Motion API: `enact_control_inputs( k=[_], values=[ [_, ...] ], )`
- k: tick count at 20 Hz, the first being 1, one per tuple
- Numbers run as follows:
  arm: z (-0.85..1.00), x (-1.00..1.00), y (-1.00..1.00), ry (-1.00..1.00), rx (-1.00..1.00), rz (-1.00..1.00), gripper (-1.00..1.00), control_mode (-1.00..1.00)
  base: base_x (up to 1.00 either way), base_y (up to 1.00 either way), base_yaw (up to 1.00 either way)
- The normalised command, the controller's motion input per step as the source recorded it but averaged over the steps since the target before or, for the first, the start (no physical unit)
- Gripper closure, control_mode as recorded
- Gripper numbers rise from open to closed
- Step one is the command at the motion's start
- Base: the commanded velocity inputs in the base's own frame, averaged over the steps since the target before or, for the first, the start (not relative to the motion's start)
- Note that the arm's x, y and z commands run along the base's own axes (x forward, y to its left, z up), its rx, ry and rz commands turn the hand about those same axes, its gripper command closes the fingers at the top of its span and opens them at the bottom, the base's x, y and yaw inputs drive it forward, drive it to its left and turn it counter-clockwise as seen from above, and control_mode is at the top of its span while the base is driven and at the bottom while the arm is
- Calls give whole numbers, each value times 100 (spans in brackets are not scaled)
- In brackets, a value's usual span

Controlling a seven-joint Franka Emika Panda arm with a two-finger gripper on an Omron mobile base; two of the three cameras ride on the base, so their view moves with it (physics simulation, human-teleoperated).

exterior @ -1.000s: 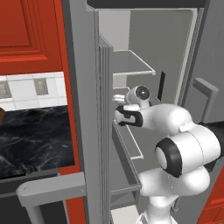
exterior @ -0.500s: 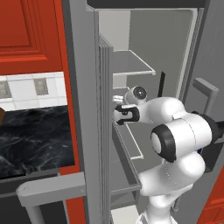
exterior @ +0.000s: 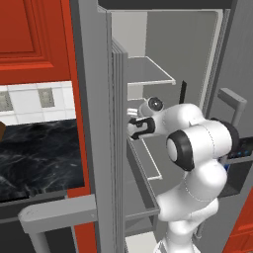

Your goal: Take the cupcake and cake from the fridge and place them on the empty tray on the dining counter.

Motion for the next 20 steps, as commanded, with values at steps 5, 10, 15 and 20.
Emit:
enact_control_inputs(
  k=[5,10,15,20],
  values=[
    [-17,25,0,3,0,0,-100,-100,0,0,0],
    [-26,25,0,6,0,0,-100,-100,0,0,0],
    [-22,31,0,3,0,0,-100,-100,0,0,0],
    [-25,28,0,2,0,0,100,-100,0,0,0]
  ],
)
